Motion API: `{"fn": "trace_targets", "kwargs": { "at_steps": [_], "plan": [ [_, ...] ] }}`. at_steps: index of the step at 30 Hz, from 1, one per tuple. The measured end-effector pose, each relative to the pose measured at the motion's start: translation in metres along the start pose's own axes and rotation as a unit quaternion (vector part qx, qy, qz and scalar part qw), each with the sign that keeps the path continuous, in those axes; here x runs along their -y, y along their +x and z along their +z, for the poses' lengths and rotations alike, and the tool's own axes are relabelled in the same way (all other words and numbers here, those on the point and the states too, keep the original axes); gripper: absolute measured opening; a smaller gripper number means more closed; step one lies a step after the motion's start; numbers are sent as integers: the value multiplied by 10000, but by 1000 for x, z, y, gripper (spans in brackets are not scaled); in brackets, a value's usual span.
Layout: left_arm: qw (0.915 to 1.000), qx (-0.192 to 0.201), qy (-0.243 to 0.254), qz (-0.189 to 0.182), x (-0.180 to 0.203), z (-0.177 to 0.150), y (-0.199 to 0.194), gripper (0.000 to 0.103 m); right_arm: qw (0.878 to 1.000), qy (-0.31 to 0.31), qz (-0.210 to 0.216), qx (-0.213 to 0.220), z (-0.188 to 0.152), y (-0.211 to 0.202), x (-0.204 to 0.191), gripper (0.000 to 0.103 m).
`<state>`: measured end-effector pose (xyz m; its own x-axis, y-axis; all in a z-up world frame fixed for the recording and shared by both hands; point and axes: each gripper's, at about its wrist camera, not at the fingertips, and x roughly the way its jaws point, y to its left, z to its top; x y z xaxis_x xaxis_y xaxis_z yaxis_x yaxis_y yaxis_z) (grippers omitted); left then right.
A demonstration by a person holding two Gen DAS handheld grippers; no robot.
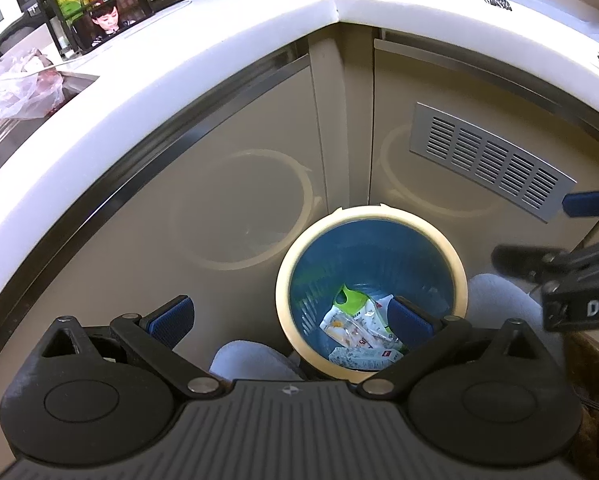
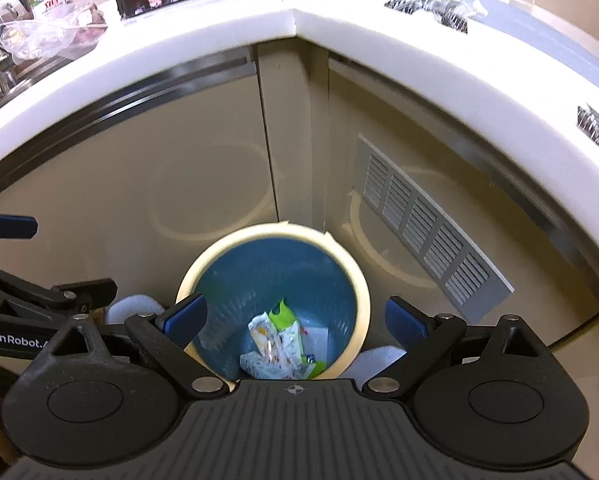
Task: Collect trash
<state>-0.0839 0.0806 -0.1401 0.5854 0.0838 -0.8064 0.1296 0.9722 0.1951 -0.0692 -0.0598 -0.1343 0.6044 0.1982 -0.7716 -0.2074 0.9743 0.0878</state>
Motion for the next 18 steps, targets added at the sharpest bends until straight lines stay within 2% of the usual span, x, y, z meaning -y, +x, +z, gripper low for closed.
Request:
{"fn": "trace_targets", "kwargs": {
  "at_steps": [8, 18],
  "plan": [
    [10000, 34, -10, 33, -3, 4, -3, 103, 9987, 134, 164, 463, 17, -22, 11, 97],
    [9999, 42, -154, 43, -11, 16, -3, 103, 9903, 378, 233, 1316, 57, -58, 40, 99]
  ]
}}
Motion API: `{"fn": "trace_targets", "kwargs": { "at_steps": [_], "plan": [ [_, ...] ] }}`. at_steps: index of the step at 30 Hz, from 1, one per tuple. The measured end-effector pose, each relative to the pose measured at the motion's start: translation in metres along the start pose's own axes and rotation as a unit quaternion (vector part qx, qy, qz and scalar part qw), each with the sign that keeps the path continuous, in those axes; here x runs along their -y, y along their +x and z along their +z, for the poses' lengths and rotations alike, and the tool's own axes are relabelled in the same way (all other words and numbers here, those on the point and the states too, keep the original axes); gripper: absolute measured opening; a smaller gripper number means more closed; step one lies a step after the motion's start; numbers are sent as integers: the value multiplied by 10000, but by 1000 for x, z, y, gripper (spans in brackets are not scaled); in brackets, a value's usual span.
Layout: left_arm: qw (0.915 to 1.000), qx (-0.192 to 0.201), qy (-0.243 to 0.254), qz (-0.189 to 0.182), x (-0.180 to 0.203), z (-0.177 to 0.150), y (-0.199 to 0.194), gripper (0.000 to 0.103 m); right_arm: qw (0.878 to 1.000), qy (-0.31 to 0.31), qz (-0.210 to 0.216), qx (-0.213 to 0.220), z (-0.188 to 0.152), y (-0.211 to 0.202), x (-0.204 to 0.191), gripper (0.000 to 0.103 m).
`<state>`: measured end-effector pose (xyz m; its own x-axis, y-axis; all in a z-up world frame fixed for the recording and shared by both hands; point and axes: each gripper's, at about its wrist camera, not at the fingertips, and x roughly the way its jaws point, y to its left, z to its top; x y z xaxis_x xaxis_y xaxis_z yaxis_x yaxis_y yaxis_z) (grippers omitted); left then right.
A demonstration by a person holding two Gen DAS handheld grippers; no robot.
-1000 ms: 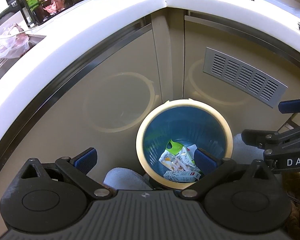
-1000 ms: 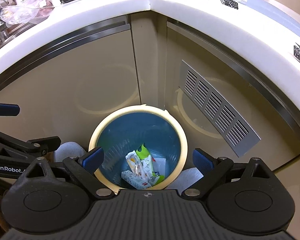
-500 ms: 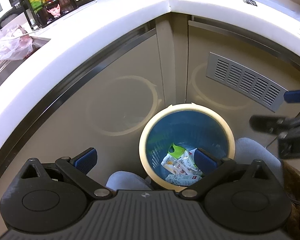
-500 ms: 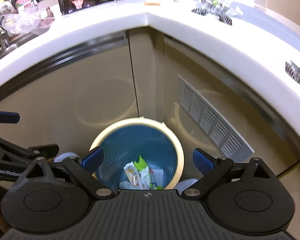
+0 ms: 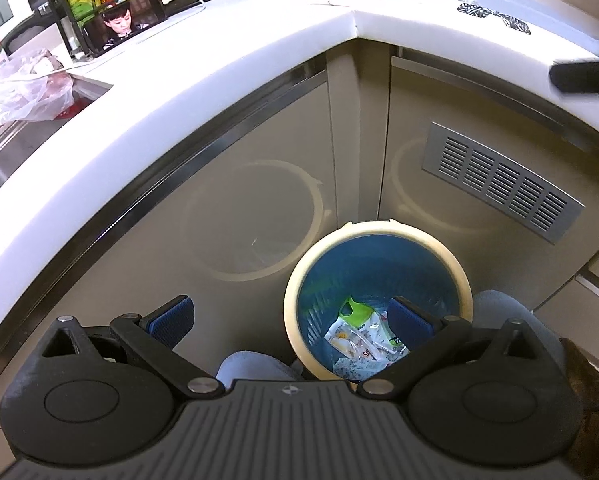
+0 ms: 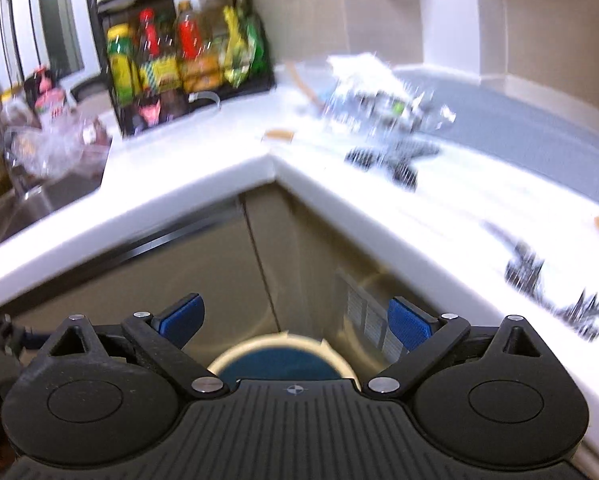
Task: Collect trash
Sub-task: 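Raise the right gripper to the metal egg ring while the left gripper rises from the bin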
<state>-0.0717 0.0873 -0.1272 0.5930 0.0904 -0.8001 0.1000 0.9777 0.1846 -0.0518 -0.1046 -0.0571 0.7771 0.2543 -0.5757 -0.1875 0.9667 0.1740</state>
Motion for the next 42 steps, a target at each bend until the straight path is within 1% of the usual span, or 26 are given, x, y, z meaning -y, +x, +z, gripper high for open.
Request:
{"fn": "trace_targets", "kwargs": {
  "at_steps": [5, 13, 17, 23, 30, 32, 38, 42],
  "plan": [
    [10000, -33, 29, -14, -1, 1, 2, 103, 9992, -15, -192, 359, 26, 4, 15, 99],
    [9999, -107, -32, 7, -3, 8, 8, 103, 9964, 176, -401, 726, 63, 20, 41, 100],
    [9999, -111, -39, 6, -3, 10, 8, 103, 9948, 303, -476, 847, 76, 31, 53, 100],
    [10000, -84, -40, -12, -4, 21, 8, 103, 9921, 455, -607, 1003, 96, 50, 74, 100],
    [10000, -60, -47, -13, -6, 35, 11, 103, 9897, 583, -744, 1076, 118, 87, 101, 100],
    [10000, -79, -42, 3, -6, 38, 12, 103, 9897, 583, -746, 1076, 124, 99, 107, 99],
    [9999, -133, -68, 59, -9, 41, 15, 103, 9924, 399, -472, 1060, 137, 130, 109, 96],
    [9998, -184, -78, 94, -11, 42, 18, 103, 9952, 252, -322, 894, 146, 153, 103, 95]
  ]
}}
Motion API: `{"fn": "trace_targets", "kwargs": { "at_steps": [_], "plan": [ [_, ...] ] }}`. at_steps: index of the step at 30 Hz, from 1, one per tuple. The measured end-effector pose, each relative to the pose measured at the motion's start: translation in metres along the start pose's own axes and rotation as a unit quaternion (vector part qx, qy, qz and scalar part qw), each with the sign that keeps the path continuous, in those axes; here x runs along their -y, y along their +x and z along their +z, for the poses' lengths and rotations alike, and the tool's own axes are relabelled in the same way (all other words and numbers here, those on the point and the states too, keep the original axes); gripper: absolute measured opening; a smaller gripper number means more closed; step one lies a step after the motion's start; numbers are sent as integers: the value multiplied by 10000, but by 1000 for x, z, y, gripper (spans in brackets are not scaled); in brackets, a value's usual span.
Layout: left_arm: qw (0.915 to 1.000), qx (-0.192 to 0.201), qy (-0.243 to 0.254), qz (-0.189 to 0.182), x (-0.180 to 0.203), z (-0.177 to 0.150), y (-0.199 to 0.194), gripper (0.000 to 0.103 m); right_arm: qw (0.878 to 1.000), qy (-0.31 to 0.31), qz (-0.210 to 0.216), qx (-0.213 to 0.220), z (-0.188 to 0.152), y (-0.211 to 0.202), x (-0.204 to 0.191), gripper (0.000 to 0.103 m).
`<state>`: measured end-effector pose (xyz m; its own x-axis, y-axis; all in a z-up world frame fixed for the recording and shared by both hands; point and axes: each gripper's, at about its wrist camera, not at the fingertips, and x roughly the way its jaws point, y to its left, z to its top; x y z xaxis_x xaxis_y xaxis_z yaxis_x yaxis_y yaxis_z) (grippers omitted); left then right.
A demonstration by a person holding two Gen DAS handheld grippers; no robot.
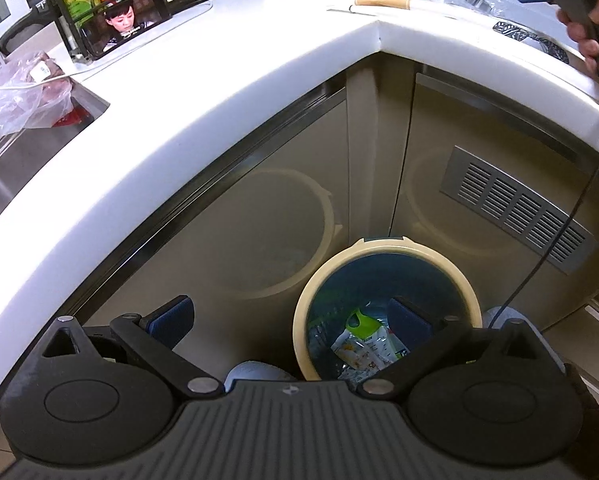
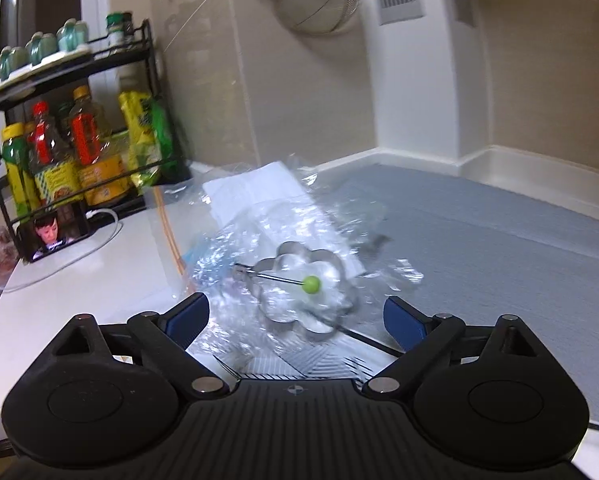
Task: Collect trash
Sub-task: 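Raise the right gripper to the metal egg ring while the left gripper rises from the bin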
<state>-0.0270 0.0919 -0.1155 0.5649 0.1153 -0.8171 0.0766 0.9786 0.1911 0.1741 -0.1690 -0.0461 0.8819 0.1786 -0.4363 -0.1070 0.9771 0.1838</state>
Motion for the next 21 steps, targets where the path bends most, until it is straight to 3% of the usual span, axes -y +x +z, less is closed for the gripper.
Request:
{"fn": "trace_targets", "kwargs": {
  "at_steps": [2, 6, 12, 19, 21],
  "plan": [
    [10000, -25, -11, 13, -1, 0, 2, 103, 9999, 37, -55, -109, 2, 13, -2, 95],
    [10000, -57, -41, 22, -4, 1, 4, 103, 9997, 143, -59, -212, 4, 28, -2, 81],
    [9999, -102, -45, 14, -7, 2, 9, 103, 9988, 385, -13, -313, 8, 38, 6, 83],
    [9998, -132, -120, 27, -11, 2, 12, 103, 9948, 702, 202, -713, 15, 63, 22, 89],
    [9998, -149, -159, 40, -12, 2, 13, 103, 9952, 638, 179, -713, 15, 65, 21, 85]
  ]
}}
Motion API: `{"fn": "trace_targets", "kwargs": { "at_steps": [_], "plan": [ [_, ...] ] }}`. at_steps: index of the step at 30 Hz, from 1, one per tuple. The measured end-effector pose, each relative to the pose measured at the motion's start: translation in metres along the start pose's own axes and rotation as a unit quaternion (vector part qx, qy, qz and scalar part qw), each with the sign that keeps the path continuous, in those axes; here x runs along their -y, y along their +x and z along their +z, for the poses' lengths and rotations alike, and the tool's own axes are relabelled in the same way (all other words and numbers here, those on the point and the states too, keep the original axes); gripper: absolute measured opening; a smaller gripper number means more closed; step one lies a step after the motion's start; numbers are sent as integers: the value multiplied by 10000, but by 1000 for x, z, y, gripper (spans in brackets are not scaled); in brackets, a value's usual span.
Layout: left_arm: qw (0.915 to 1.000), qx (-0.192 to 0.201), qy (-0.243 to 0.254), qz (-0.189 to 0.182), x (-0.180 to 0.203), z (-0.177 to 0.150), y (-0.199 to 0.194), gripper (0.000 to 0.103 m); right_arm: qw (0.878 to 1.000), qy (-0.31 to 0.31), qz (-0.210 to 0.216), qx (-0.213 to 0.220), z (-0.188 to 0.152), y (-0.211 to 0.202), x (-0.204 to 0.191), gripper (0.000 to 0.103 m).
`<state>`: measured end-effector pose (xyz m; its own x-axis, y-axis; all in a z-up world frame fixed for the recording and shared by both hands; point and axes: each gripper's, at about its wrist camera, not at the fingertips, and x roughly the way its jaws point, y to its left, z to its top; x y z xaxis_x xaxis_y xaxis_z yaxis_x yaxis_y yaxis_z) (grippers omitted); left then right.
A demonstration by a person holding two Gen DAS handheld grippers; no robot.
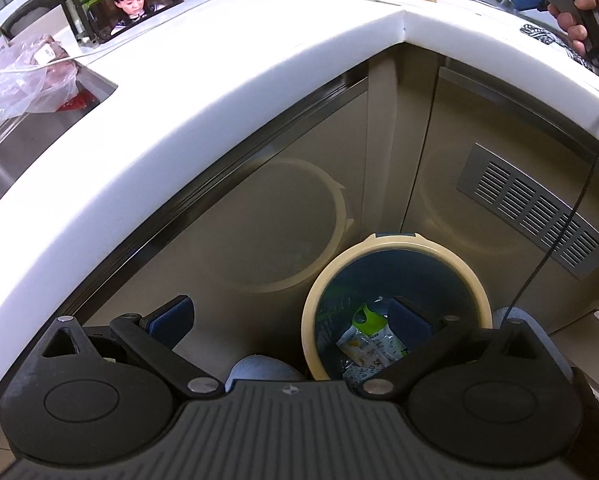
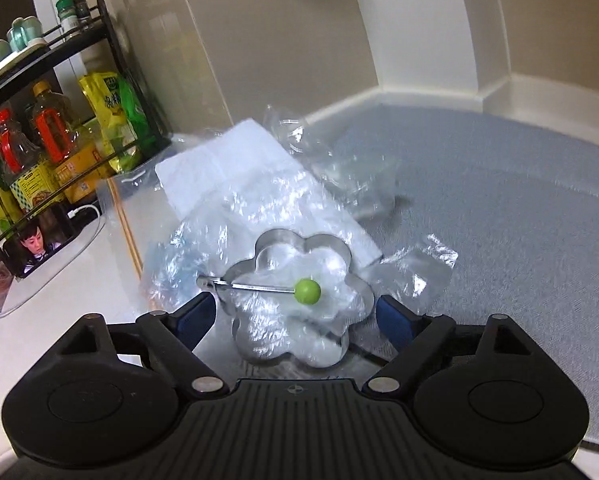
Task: Collect trash
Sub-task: 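Raise the right gripper to the metal egg ring while the left gripper rises from the bin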
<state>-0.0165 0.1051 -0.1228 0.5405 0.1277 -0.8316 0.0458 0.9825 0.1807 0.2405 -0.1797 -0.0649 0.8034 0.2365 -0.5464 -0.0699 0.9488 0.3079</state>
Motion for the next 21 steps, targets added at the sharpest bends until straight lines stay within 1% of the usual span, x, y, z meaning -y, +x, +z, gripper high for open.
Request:
{"fn": "trace_targets", "kwargs": {
  "at_steps": [2, 4, 6, 10, 14, 16, 18, 21],
  "plan": [
    [10000, -6, -13, 2, -1, 1, 1, 103, 9999, -156, -68, 22, -1, -1, -5, 85],
    [10000, 8, -4, -1, -2, 1, 1, 103, 9993, -271, -170, 175, -2, -7, -9, 84],
    [10000, 35, 24, -7, -1, 2, -1, 103, 9988, -318, -181, 338, -3, -15, -12, 84],
    [9999, 92, 47, -9, 0, 4, -5, 103, 9963, -489, -225, 674, 0, -38, -17, 84],
    [9999, 156, 53, -6, 2, 7, -10, 103, 9929, -571, -314, 992, -1, -68, -12, 84],
    [9997, 229, 81, -1, 4, 10, -14, 103, 9905, -587, -510, 1135, -5, -86, -3, 84],
    [9994, 332, 127, 2, 6, 15, -19, 103, 9882, -613, -802, 1152, -10, -100, 10, 84],
    [9981, 583, 219, 17, 11, 30, -29, 103, 9847, -488, -1443, 852, -18, -110, 38, 84]
  ]
}}
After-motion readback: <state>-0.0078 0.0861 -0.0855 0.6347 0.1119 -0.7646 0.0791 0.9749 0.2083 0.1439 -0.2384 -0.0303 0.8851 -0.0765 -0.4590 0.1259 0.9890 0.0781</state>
